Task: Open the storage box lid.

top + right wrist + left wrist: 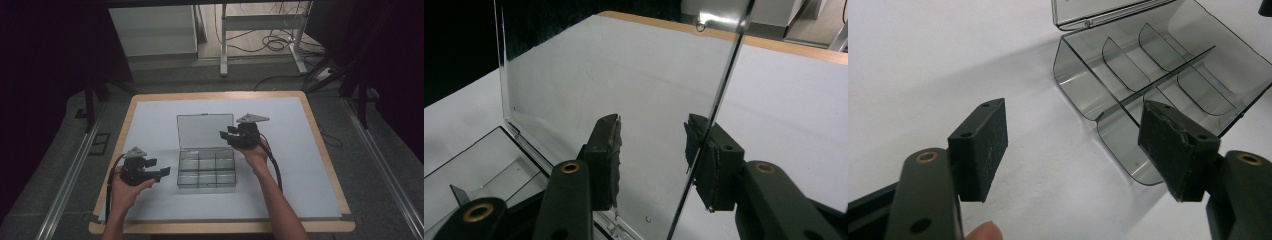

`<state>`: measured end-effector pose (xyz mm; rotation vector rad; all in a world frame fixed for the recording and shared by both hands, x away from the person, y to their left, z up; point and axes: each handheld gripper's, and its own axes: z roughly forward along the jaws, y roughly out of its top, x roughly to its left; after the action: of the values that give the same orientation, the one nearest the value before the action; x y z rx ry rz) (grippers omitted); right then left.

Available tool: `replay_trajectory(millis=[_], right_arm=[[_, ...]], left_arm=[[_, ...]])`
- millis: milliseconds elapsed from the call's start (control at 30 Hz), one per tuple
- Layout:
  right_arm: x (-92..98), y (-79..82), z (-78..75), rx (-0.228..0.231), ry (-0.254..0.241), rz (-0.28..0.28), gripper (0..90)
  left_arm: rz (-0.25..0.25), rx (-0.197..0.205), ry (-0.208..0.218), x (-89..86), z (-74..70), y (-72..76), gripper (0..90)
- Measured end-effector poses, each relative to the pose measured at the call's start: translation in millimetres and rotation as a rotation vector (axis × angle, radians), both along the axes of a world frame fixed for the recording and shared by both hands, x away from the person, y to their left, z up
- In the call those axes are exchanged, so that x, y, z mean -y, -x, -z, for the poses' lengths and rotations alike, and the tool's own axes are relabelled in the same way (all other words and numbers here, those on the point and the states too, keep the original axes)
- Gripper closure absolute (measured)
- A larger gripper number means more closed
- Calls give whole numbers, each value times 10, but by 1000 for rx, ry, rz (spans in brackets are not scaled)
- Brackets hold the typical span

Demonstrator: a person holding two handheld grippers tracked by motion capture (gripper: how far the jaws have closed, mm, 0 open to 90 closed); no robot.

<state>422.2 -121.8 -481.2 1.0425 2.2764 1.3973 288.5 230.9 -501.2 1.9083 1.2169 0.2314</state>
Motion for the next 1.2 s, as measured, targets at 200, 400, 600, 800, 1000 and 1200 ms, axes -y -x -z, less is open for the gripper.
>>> replay_trajectory(millis=[200,400,600,800,1000,1200], right_arm=[[-1,-12,15,-5,-3,11,551],[-1,-27,36,-12,-12,21,547],[4,-44,55,-22,-10,22,540],[6,-70,95,-35,-13,33,529],[12,-103,149,-61,-4,47,508],[41,-153,288,-124,49,79,435]], left_arm=[[1,-1,0,-5,3,-1,283],[0,-4,3,-9,4,0,283],[2,-6,2,-10,7,-1,283],[5,-9,1,-12,9,-2,283],[4,-13,1,-10,23,-12,282],[13,-27,-7,2,47,-25,280]])
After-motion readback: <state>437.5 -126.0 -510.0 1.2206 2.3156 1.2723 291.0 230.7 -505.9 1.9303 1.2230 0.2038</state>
